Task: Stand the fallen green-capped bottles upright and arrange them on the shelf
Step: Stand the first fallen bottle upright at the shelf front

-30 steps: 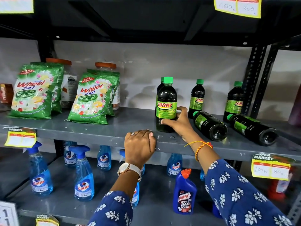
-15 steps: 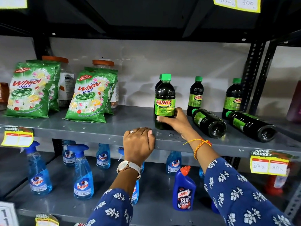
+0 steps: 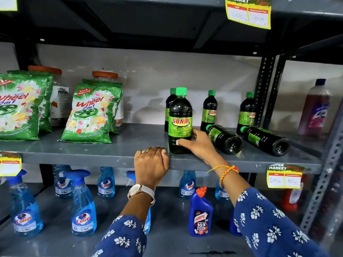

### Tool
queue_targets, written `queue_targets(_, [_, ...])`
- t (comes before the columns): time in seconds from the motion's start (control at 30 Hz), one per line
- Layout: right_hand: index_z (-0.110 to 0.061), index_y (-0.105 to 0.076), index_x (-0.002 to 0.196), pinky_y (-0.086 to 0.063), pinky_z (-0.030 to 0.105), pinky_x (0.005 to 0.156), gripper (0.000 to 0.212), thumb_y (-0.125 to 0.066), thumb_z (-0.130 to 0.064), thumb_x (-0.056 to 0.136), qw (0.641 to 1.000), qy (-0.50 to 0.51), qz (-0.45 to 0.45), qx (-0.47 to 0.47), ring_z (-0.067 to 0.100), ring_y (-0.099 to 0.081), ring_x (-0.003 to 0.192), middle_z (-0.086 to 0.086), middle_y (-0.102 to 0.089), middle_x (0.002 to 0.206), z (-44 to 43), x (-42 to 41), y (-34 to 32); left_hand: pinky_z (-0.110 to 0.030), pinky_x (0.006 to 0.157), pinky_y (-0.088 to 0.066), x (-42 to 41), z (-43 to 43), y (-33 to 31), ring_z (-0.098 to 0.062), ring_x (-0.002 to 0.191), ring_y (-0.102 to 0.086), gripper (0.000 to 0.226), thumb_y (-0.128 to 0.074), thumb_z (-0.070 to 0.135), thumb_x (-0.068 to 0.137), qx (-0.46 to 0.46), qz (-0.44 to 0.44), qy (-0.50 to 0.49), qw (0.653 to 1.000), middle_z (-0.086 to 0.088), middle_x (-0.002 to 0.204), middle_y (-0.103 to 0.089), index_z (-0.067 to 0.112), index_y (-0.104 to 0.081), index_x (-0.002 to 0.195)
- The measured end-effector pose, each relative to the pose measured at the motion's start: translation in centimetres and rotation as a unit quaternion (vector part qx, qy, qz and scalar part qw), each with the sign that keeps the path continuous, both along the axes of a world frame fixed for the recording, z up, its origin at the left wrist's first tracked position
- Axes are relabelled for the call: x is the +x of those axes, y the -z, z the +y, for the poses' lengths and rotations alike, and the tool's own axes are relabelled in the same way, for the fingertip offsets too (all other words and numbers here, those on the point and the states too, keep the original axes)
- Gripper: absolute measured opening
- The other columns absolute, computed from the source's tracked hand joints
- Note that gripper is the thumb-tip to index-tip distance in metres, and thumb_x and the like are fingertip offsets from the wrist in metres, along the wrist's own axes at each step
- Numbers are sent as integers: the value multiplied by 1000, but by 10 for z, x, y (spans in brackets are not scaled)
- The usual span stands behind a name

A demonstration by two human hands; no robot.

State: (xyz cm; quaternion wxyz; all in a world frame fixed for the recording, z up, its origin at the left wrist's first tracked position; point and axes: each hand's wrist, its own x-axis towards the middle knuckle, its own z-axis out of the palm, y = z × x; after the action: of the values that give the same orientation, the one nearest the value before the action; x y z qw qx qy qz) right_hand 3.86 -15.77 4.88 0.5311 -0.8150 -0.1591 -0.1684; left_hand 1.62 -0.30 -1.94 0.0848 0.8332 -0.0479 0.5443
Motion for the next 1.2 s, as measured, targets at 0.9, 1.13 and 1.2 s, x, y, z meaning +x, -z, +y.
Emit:
queue_targets(0.9, [-17,-42,133,-41,40,105,81,-68,-56,67,999,13,20,40,19,-53,118,4,-58,126,-5,-29,0,-32,65,-40,-3,-3,-1,-25,73,-67,39,-37,25,88,-39,-48,38,997,-7,89,-73,12,-73,90])
queue_targets(1.13, [-2,-53,108,-38,42,88,55,-42,-51,86,914,346,-173,-125,37,-53,104,20,-62,109,-64,-12,-40,-38,71,-43,-32,-74,-15,-29,81,-51,25,-47,18,87,-5,-161,259,952,-16,87,-61,2,-64,78])
queue_targets(1.2, [-2,-56,111,-38,42,93,66,-44,-59,81,892,342,-43,-293,38,-50,114,21,-59,118,-76,4,-60,-36,57,-41,-29,-112,-17,-29,67,-50,24,-48,18,86,94,-79,271,955,-11,70,-58,7,-58,67])
